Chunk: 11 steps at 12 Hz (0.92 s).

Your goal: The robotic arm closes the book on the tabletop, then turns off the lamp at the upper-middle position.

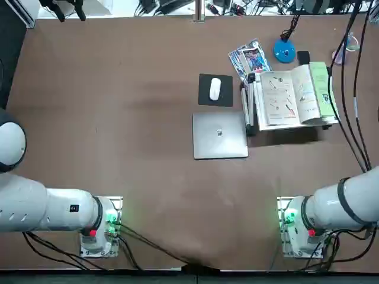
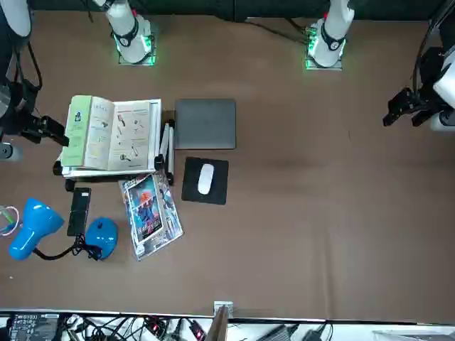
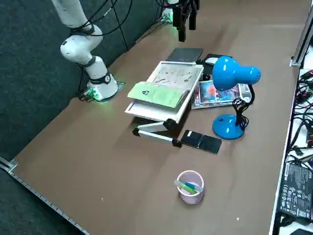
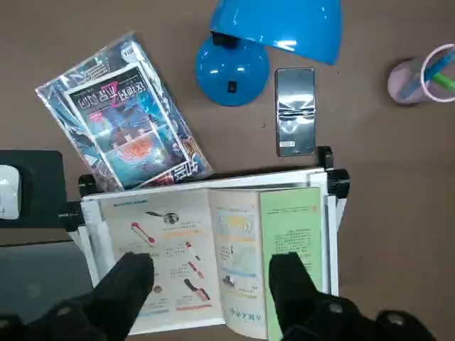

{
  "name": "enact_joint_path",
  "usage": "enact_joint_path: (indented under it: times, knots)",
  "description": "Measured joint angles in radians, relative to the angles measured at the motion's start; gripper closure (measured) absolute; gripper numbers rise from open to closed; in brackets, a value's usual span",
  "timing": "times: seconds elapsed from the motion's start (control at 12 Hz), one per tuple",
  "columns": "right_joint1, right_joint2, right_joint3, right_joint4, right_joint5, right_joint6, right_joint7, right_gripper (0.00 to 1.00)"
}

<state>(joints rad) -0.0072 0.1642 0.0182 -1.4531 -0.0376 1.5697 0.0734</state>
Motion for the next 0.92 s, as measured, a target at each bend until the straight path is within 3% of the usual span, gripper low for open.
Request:
enact_joint_path:
  times: [0.92]
  knots:
    - [0.000, 0.000, -0.002, 0.000, 0.000, 0.000, 0.000, 0.00]
